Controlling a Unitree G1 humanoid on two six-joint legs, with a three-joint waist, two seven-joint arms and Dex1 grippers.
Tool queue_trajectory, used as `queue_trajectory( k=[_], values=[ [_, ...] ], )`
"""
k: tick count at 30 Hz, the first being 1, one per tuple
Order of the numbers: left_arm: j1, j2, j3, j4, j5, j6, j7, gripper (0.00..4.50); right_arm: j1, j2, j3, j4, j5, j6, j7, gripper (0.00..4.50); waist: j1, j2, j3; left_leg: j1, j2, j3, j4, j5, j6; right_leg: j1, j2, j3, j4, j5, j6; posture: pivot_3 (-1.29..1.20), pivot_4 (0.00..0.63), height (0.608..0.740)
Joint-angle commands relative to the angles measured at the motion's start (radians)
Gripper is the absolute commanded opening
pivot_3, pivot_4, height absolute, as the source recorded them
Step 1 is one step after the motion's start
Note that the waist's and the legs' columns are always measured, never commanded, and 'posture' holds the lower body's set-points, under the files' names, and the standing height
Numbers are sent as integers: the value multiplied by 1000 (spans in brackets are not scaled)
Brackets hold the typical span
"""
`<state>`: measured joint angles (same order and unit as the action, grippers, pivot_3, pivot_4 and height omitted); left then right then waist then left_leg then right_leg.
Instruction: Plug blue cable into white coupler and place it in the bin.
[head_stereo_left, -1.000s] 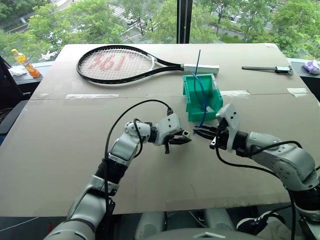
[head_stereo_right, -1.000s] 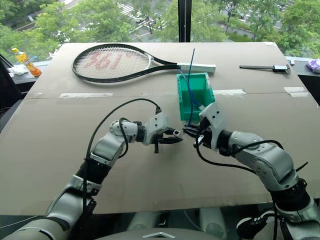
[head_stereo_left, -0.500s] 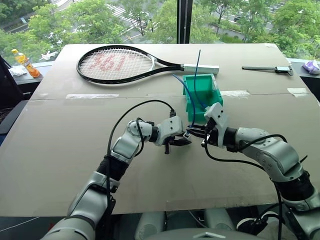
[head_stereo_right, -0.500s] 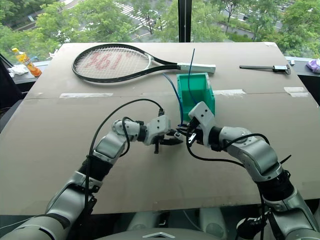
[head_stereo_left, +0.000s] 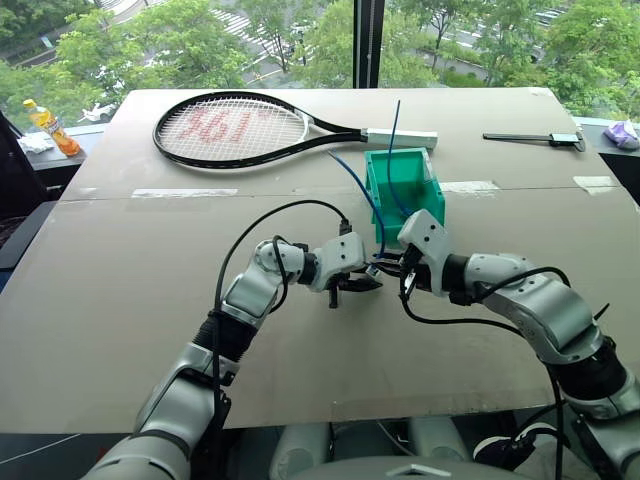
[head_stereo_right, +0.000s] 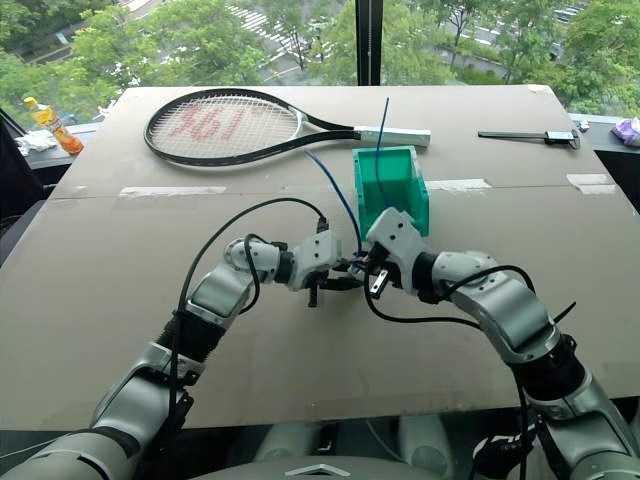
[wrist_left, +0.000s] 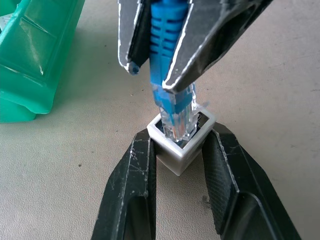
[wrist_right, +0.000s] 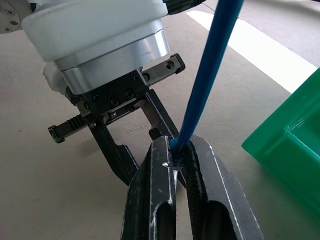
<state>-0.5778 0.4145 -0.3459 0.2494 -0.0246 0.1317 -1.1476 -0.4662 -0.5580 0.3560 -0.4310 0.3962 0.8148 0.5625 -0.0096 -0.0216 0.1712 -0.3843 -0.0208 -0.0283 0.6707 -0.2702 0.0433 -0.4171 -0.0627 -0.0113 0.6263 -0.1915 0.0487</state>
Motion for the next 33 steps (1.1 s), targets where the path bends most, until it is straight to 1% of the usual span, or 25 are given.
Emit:
queue_trajectory(
  k=[1, 9, 17, 27, 33],
  values=[
    [-12, -3, 0, -13, -1, -8, 5, 734, 3, -24, 35, -7, -29, 80, 9, 0, 0, 0, 0, 0, 0, 0, 0, 0, 0, 0, 0, 0, 0, 0, 0, 0, 150, 740],
    [-14, -9, -1, -10, 2, -11, 10, 734, -54, -4, 43, -54, -27, 177, 6, 0, 2, 0, 0, 0, 0, 0, 0, 0, 0, 0, 0, 0, 0, 0, 0, 0, 150, 740],
    [-13, -17, -3, -13, 1, -9, 17, 734, -86, -13, 88, -35, -63, 205, 25, 0, 1, 0, 0, 0, 0, 0, 0, 0, 0, 0, 0, 0, 0, 0, 0, 0, 150, 740],
    [-13, -24, -4, -11, 1, -10, 23, 734, -75, 33, 92, -9, -31, 238, 71, 0, 2, 0, -1, 0, 0, 0, 0, 0, 0, 1, 0, 0, 0, 0, 0, 0, 150, 740],
    [-16, -23, 0, -8, 2, -9, 26, 734, -78, 18, 75, -19, -31, 262, 74, 0, 3, 0, -1, 1, 0, 0, 0, 0, 0, 1, -1, 0, 0, 0, 0, 0, 150, 740]
  ],
)
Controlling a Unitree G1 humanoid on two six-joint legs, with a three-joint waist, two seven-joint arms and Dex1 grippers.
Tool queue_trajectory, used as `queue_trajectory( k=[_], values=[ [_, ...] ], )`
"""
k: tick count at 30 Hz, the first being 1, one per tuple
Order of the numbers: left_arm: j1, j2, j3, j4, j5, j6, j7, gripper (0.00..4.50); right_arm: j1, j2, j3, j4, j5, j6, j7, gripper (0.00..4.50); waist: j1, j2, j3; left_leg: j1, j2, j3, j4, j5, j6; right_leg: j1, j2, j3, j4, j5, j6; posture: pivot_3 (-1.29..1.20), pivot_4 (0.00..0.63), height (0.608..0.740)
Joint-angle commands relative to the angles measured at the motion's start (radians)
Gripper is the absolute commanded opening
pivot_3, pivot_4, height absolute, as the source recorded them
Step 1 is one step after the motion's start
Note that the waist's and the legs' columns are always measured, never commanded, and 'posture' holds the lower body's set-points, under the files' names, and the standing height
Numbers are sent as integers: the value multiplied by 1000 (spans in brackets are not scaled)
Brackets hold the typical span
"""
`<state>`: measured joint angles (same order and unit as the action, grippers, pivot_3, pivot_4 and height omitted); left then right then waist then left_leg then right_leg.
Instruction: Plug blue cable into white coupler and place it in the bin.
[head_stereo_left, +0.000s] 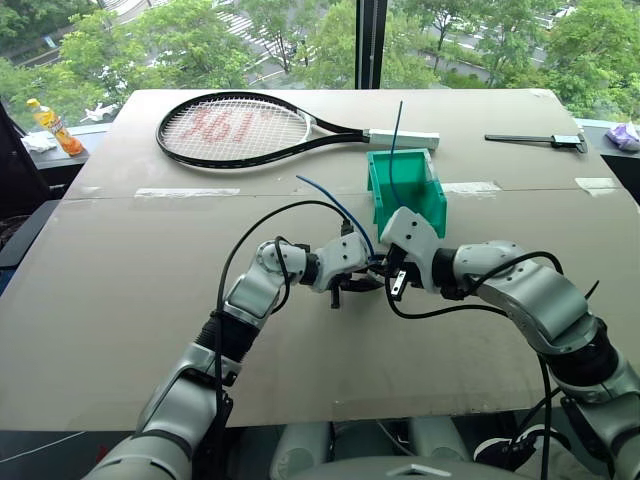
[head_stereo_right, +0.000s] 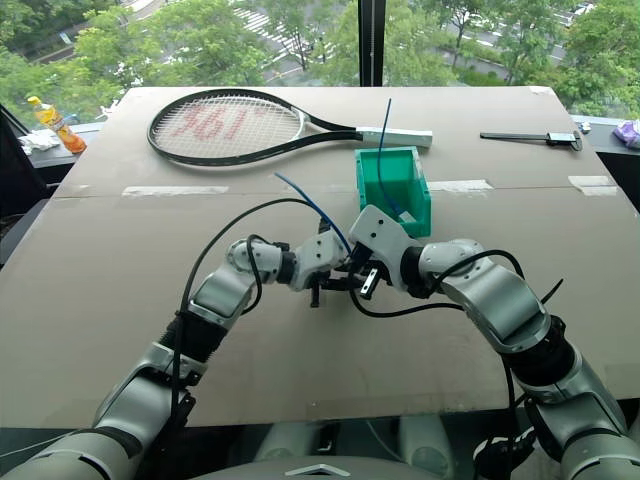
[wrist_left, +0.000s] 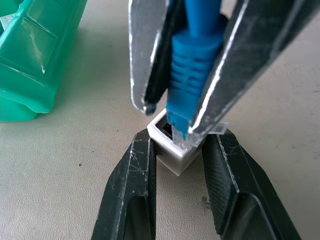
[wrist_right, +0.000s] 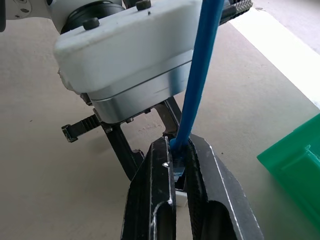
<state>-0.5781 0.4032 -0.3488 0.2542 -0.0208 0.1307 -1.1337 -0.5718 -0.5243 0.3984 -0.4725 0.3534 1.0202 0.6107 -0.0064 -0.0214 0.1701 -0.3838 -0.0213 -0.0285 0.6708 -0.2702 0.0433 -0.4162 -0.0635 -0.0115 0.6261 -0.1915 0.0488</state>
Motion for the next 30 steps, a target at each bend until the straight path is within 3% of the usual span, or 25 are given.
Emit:
queue_trajectory(
  k=[1, 10, 30],
  values=[
    [-16, -11, 2, -13, -2, -8, 13, 734, 27, -17, 30, 19, 14, 60, 26, 0, 0, 0, 0, 0, 0, 0, 0, 0, 0, 0, 0, 0, 0, 0, 0, 0, 150, 740],
    [-20, -23, -1, -4, -2, -14, 21, 734, 46, -25, 36, 25, -5, 59, 19, 0, 7, 0, 0, 0, 0, 0, 0, 0, 0, 0, 0, 0, 0, 0, 0, 0, 150, 740],
    [-28, -20, 0, 10, -5, -18, 12, 734, -10, -19, -138, 44, 47, 41, 32, 0, 18, 0, 0, -1, -1, -1, 0, 0, 0, -1, 0, -1, 0, 0, 0, 0, 150, 740]
  ],
)
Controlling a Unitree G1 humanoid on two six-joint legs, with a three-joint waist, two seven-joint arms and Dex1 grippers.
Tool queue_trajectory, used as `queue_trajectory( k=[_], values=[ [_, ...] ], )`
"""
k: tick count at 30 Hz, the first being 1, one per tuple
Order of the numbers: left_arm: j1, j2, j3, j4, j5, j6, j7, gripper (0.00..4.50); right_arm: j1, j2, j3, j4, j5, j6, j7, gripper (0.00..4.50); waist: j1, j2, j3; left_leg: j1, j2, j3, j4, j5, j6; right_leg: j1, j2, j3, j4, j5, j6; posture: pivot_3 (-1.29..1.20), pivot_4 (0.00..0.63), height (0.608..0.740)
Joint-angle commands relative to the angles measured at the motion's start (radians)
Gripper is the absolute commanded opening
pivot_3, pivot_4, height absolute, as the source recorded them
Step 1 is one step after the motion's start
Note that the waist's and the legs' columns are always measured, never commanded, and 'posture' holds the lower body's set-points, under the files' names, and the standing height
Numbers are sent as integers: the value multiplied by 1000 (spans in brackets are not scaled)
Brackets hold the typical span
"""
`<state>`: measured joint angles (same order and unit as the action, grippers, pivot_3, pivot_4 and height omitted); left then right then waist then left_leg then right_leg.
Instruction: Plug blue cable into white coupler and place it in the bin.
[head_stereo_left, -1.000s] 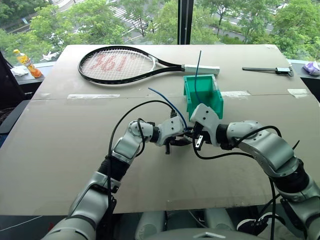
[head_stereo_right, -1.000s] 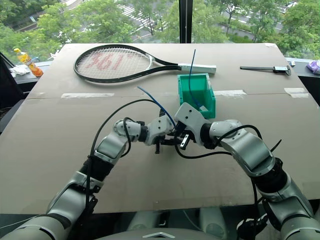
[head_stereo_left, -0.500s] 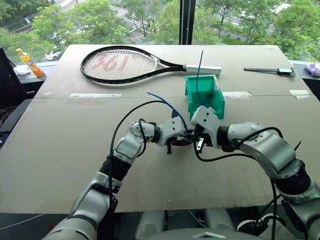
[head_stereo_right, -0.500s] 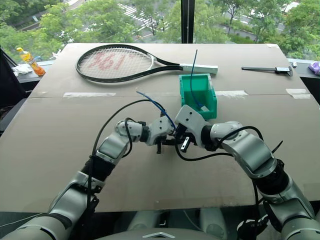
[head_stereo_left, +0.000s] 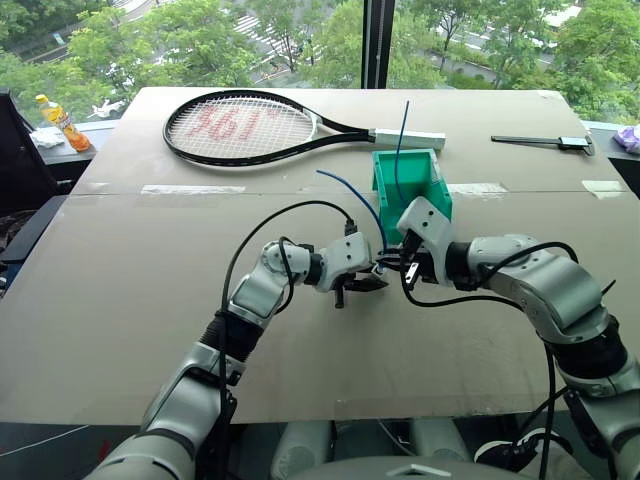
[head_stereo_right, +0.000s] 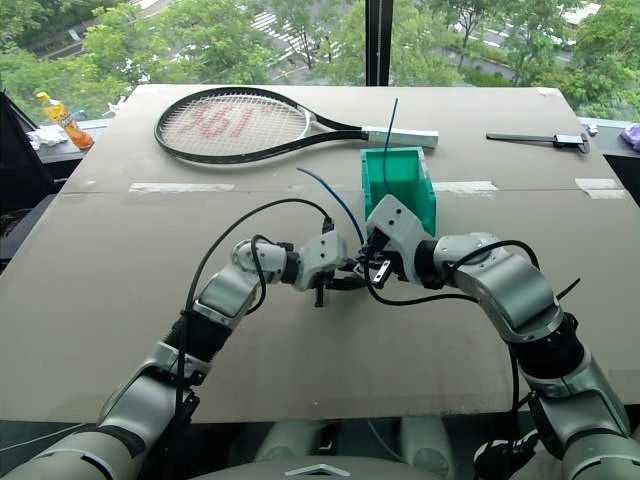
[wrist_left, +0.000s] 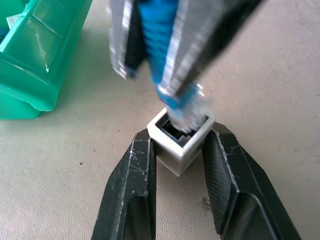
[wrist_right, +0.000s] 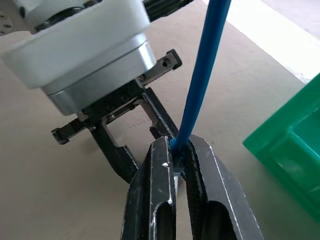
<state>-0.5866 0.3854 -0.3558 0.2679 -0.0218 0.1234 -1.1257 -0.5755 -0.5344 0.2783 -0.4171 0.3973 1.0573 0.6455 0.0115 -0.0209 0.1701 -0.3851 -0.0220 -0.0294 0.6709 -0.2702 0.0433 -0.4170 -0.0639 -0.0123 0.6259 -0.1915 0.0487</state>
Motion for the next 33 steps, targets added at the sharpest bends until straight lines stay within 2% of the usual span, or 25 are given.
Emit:
queue_trajectory(
  k=[1, 17, 33],
  values=[
    [-20, -2, 7, -3, -4, -12, 3, 734, -6, -8, -20, -12, 4, 4, -3, 0, 0, 0, 0, 0, 0, 0, 0, 0, 0, 0, 0, 0, 0, 0, 0, 0, 150, 740],
    [-19, -4, 9, 0, -5, -8, 4, 734, 25, 18, 17, 0, -4, -3, -18, 0, 0, 0, 0, 0, 0, 0, 0, 0, 0, 0, 0, 0, 0, 0, 0, 0, 150, 740],
    [-32, -8, 11, 21, -6, -11, 0, 734, 50, 36, 2, -34, 21, 19, -27, 0, 1, 0, 0, 0, 0, 0, 0, 0, 0, 0, 0, 0, 0, 0, 0, 0, 150, 740]
  ],
)
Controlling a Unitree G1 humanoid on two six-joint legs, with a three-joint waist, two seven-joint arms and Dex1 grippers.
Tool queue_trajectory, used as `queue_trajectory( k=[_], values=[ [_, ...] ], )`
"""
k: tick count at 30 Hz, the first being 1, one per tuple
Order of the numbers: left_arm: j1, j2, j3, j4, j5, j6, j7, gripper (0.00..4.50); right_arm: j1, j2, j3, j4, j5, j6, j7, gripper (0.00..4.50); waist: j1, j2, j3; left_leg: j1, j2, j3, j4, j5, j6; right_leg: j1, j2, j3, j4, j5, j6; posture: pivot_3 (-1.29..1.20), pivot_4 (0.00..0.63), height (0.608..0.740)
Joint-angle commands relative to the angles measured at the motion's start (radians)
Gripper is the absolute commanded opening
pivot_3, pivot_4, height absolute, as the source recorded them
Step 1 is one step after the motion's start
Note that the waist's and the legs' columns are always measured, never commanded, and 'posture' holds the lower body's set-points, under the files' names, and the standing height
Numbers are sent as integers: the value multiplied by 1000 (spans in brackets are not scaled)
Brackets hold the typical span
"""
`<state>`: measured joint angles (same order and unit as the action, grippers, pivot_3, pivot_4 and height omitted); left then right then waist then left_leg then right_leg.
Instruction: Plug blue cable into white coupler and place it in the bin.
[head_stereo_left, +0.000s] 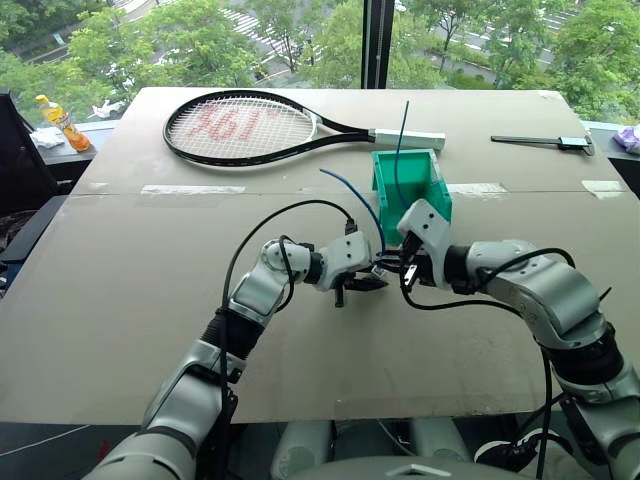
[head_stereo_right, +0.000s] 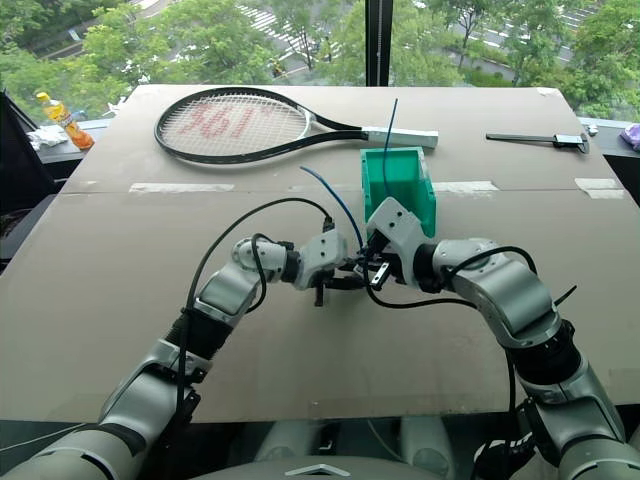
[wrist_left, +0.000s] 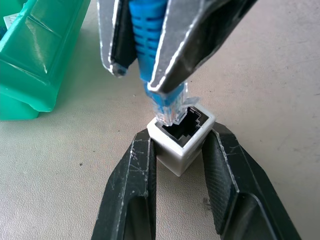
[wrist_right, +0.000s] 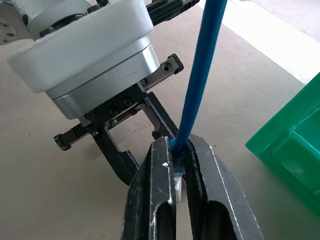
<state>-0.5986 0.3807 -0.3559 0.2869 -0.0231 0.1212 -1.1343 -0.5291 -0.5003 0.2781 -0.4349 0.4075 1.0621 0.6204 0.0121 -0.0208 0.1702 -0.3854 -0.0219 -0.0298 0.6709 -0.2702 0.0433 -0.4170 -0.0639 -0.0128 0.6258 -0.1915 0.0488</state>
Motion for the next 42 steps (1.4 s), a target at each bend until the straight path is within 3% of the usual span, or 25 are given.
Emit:
queue_trajectory(
  k=[1, 15, 21, 29, 32, 36, 37, 38, 40, 42],
  values=[
    [-21, -3, 12, 4, -5, -8, 7, 734, 4, 2, 1, -18, 12, 16, -2, 0, 0, 0, 0, 0, 0, 0, 0, 0, 0, 0, 0, 0, 0, 0, 0, 0, 150, 740],
    [-28, -12, 16, 6, -10, 0, 9, 734, 20, -9, 119, -19, -50, -13, -15, 0, 0, 0, 0, 0, 0, 0, 0, 0, 0, 0, 0, 0, 0, 0, 0, 0, 150, 740],
    [-29, -21, 15, 6, -11, 4, 15, 734, 132, -1, 200, 169, -133, -135, 11, 0, -2, -1, -5, 3, 0, 0, 0, 0, 0, 3, 0, 0, 0, 0, 0, 0, 150, 740],
    [-17, -28, 30, -3, -25, 26, 30, 734, 169, -14, 124, 187, -187, -334, 27, 0, -1, 1, -15, 6, 1, 0, 0, 0, 0, 6, 1, -1, 0, -5, 1, 0, 150, 740],
    [-16, -41, 50, -23, -52, 71, 37, 734, 198, -19, 41, 144, -166, -477, 54, 815, 3, 1, -14, 5, 0, 0, 0, 0, 0, 6, 0, -1, 0, -4, 1, 0, 150, 740],
    [-23, -49, 93, -86, -127, 182, 30, 734, 261, -26, -133, -18, -80, -544, 56, 2624, 1, 2, -11, -1, -1, -1, 0, 0, 0, 0, 0, -1, -1, -1, 1, 0, 150, 740],
    [-27, -50, 112, -115, -157, 232, 32, 734, 281, -26, -185, -67, -69, -563, 37, 3308, 0, 2, -10, -3, -1, -1, 0, 0, 0, -2, 0, -1, -1, 0, 1, 0, 150, 740],
    [-32, -50, 128, -144, -190, 293, 31, 734, 301, -27, -227, -108, -57, -574, 25, 3457, 0, 2, -10, -4, -1, -1, 0, 0, 0, -3, 0, -1, -1, 0, 1, 0, 150, 740],
    [-41, -49, 156, -190, -245, 395, 35, 734, 337, -38, -280, -171, -31, -577, 24, 4362, -2, 3, -9, -9, 0, -2, 0, 0, 0, -7, 0, -1, -1, 0, 1, 0, 150, 740],
    [-131, -33, 186, -231, -273, 610, 93, 734, 446, -52, -400, -295, 7, -573, 9, 4440, 4, 3, -8, -9, 0, -3, 0, 0, 0, -7, 1, -2, 0, 0, 1, 0, 150, 740]
  ],
)
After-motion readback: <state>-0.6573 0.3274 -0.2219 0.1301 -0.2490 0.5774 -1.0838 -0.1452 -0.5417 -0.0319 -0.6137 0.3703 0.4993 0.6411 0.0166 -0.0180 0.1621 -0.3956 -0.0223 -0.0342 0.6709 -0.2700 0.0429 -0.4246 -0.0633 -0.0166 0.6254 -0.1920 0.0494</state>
